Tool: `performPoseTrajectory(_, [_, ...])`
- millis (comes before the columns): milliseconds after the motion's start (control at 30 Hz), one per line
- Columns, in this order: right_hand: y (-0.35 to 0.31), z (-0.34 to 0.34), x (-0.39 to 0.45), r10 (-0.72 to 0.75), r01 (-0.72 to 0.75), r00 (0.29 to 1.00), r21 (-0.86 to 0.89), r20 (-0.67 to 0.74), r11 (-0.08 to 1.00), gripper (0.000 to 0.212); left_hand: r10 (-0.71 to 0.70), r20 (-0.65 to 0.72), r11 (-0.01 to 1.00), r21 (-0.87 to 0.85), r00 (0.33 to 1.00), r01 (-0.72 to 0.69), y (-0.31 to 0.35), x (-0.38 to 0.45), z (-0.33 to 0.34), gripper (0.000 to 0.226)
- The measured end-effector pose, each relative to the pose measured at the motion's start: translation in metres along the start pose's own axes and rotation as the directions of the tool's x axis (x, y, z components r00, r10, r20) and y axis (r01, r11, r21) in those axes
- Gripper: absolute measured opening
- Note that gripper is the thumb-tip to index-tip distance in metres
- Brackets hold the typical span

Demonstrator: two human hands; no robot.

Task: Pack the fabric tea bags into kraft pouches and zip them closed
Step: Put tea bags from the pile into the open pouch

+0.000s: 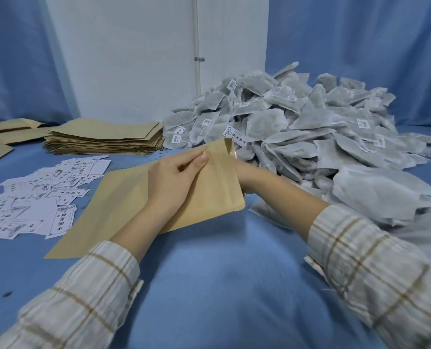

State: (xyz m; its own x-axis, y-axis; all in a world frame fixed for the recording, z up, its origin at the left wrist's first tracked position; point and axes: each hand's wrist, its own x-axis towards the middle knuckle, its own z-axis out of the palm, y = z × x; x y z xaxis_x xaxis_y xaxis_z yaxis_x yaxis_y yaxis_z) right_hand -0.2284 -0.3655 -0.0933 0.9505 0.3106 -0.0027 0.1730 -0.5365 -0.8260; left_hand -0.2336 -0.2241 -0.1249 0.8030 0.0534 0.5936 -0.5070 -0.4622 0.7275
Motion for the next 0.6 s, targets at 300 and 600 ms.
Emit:
performPoseTrajectory(300, [0.029, -0.064, -0.019, -0.013, -0.013, 0.999, -0.619, -0.039, 0.785, 0.037, -0.074, 0.073, 0.997, 0.037, 0.995, 0.071, -0.018, 0.000, 0.010, 0.014])
performPoseTrajectory(600, [0.048, -0.083, -0.022, 0.123, -0.135, 0.990, -0.781, -0.074, 0.610, 0.033, -0.078, 0.105, 0.996, 0.051, 0.991, 0.073, -0.020, 0.000, 0.022, 0.019])
